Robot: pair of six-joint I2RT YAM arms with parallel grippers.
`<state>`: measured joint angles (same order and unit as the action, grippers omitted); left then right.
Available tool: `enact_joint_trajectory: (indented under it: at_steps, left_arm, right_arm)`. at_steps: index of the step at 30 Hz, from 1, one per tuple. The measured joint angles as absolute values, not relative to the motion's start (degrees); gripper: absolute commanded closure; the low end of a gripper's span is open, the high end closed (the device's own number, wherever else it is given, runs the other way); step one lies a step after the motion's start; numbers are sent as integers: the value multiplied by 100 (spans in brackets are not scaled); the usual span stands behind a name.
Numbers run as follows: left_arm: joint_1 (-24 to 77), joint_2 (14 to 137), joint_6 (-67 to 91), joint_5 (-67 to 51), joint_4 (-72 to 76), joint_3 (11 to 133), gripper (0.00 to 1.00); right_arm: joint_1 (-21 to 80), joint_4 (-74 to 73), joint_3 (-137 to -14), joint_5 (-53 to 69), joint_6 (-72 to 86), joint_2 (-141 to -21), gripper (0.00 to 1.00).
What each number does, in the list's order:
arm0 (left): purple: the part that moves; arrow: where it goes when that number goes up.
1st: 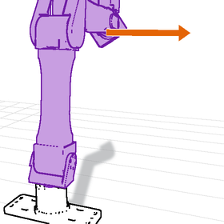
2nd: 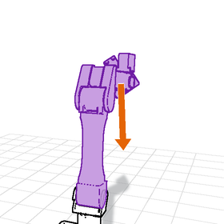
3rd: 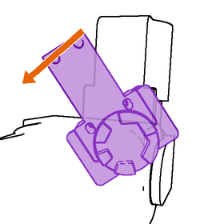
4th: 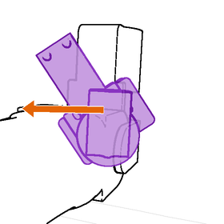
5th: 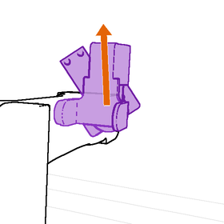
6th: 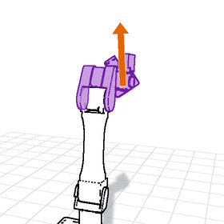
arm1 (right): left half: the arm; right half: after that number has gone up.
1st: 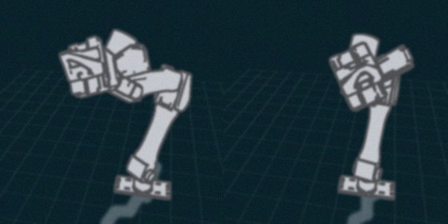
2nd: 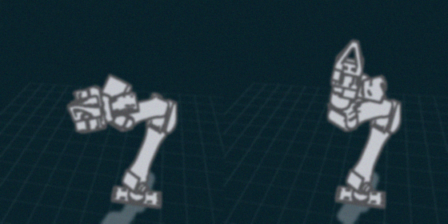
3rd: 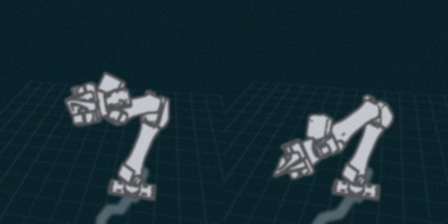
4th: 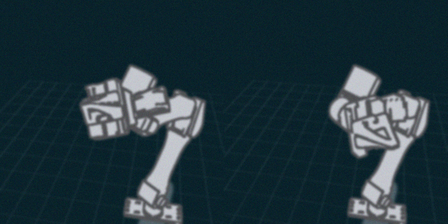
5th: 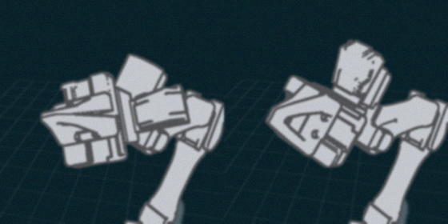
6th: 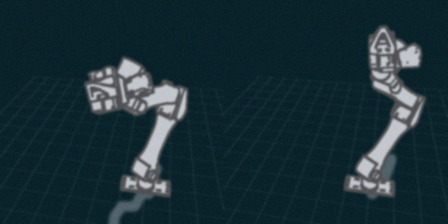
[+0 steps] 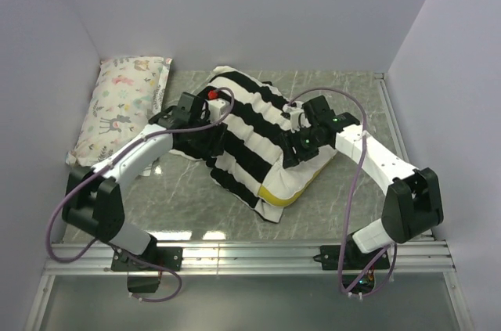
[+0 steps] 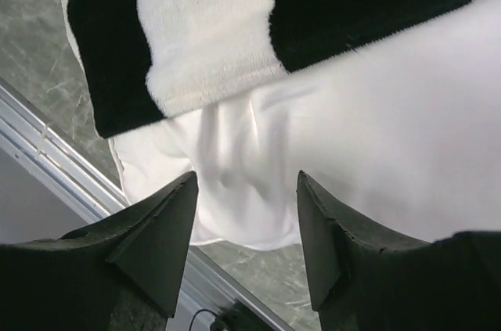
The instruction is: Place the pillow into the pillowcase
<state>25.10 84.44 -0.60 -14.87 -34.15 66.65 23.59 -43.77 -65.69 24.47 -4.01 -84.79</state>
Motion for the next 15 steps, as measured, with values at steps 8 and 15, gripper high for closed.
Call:
enact_joint_trajectory:
  at_steps: [8,15]
  left_arm:
    - [2928,9620,237,-1920,-3317,6663,84]
    - [4375,9657,-272,-2718,-3391,6917,95]
  right_arm:
    - [2346,-4281,-6160,2515,-403,-8899,69]
    - [2281,-4163,-6189,2869,-130,-9668,91]
